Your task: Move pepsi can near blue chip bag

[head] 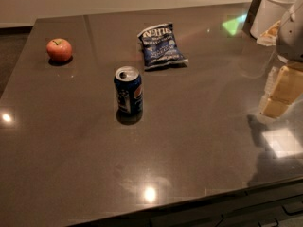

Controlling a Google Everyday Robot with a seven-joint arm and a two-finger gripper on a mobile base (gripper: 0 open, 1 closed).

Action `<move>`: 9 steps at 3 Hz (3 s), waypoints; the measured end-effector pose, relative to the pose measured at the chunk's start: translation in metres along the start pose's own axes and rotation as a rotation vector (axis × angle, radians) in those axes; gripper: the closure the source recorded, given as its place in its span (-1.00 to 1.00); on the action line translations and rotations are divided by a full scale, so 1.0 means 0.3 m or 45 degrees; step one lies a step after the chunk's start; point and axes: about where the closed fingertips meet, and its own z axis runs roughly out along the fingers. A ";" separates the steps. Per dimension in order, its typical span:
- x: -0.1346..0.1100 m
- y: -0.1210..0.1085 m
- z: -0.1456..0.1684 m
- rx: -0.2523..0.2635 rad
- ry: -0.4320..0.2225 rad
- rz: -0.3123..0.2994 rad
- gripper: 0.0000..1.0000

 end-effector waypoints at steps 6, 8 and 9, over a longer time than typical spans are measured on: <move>-0.532 -0.087 0.199 -0.059 -0.403 0.025 -1.00; -0.725 -0.010 0.315 -0.186 -0.447 -0.087 -1.00; -0.786 0.012 0.351 -0.227 -0.470 -0.120 -1.00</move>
Offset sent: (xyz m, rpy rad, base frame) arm 0.0347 0.0300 0.0042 0.1580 -0.0037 -0.0292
